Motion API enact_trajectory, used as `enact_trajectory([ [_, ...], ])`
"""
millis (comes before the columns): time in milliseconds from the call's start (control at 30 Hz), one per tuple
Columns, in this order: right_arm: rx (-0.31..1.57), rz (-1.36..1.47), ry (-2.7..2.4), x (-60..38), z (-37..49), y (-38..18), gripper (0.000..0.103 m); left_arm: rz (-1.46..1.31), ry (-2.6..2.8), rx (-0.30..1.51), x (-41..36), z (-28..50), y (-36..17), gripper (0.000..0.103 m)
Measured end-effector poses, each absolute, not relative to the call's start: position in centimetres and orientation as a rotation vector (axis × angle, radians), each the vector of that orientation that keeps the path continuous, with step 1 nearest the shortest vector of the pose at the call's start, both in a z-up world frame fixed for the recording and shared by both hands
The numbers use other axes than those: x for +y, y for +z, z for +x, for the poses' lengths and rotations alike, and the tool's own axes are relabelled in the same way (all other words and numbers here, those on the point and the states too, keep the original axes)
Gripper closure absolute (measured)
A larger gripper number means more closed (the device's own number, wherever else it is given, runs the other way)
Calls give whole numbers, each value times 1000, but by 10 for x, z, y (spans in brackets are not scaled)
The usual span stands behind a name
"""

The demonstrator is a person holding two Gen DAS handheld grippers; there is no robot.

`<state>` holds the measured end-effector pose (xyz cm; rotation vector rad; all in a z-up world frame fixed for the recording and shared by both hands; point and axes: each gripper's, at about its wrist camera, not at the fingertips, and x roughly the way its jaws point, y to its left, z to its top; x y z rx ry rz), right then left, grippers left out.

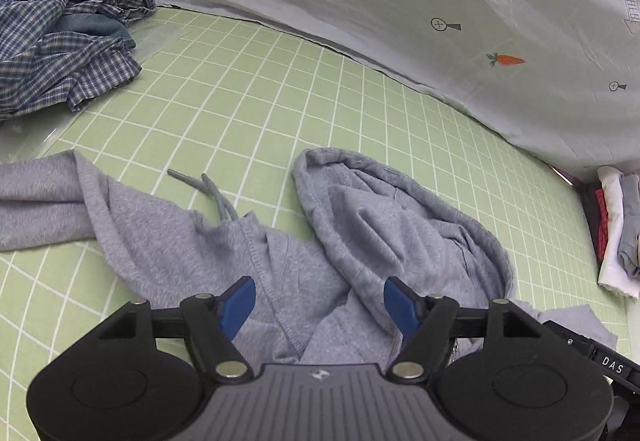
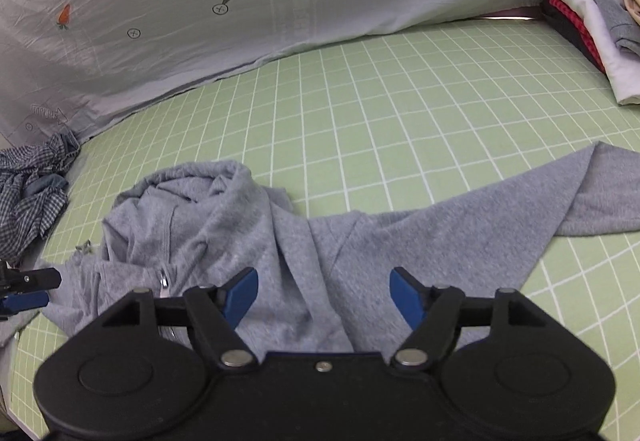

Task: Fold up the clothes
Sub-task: 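Lift the hoodie with the left gripper while the right gripper regrasps it, then lay the grey hoodie flat on the mat and open both grippers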

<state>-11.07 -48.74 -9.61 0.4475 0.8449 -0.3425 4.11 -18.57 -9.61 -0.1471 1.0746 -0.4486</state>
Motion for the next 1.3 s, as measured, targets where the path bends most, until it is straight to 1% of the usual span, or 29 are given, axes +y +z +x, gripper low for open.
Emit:
enact_trajectory([
  [200,851,429,-294,-488,-54,-100,23,-197,-452,1146,-212,74,-117,31],
  [400,909,447,-241,-492,4,-126,23,-230,-439,1239,-230,115,-146,30],
  [467,951,441,-218,-492,20,-137,23,-218,-440,1257,-235,122,-151,32],
  [500,974,438,-206,-492,28,-142,26,-201,-446,1250,-236,124,-151,35],
  [533,996,428,-186,-491,34,-146,33,-182,-453,1241,-238,125,-151,41],
  [567,1017,415,-163,-490,38,-150,36,-155,-460,1239,-239,128,-151,59],
  [600,1032,396,-138,-488,43,-152,50,-126,-467,1237,-241,131,-152,85],
  [633,1032,376,-116,-488,46,-152,63,-143,-490,1247,-241,137,-153,96],
  [700,1019,352,-84,-491,52,-149,82,-189,-493,1247,-242,150,-151,96],
  [767,979,336,-106,-501,62,-139,94,-125,-492,1191,-255,169,-137,96],
  [933,797,238,-203,-546,110,-95,94,-50,-515,951,-297,245,-78,96],
  [1033,642,192,-299,-582,149,-58,94,-38,-512,772,-322,291,-35,96],
  [1100,548,208,-333,-603,169,-36,95,-40,-548,753,-339,315,-24,93],
  [1133,535,229,-334,-610,178,-32,94,-17,-539,757,-348,321,-28,90],
  [1167,544,235,-335,-614,187,-34,89,9,-528,762,-357,326,-33,83],
  [1200,577,219,-339,-614,197,-40,71,36,-505,777,-360,326,-40,69],
  [1233,610,192,-362,-612,204,-49,61,63,-481,794,-363,325,-48,63],
  [1267,634,171,-381,-609,205,-56,53,61,-478,799,-353,314,-51,53],
  [1300,643,179,-390,-607,195,-60,52,56,-477,803,-343,302,-55,45],
])
